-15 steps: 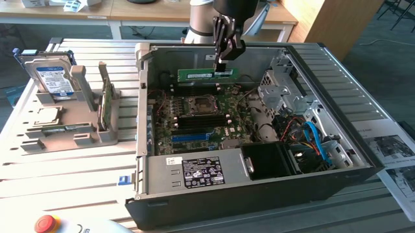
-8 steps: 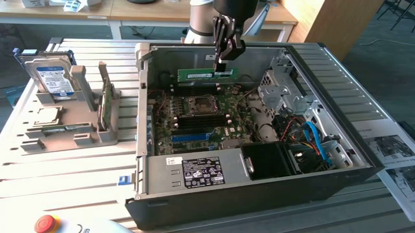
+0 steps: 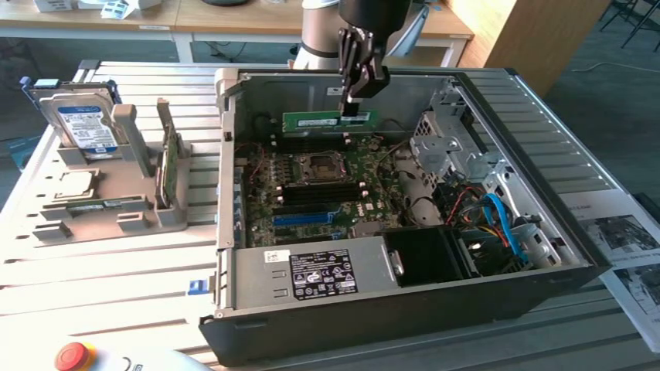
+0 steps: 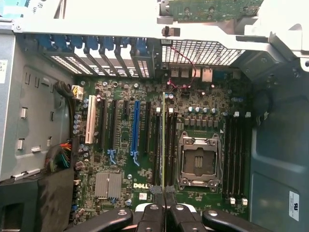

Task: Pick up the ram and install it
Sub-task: 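Insert the ram into the slot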

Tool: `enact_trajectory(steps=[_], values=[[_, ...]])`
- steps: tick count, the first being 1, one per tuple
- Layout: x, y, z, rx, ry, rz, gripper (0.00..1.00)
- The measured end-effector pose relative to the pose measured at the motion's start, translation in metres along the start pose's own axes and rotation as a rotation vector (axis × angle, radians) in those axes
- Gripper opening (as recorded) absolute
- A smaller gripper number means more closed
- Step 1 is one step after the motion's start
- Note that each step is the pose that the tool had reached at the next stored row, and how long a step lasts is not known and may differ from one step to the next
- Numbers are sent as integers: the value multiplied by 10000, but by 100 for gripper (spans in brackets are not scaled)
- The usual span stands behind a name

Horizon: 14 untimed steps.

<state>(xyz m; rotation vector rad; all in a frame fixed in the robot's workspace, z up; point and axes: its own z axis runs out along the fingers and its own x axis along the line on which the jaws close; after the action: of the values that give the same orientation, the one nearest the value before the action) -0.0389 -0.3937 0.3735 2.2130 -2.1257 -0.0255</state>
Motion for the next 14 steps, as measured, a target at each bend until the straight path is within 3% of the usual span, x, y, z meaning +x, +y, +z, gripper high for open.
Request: enact_trajectory(steps=[14], values=[[-9,-15,242,-2,-4,68,12]])
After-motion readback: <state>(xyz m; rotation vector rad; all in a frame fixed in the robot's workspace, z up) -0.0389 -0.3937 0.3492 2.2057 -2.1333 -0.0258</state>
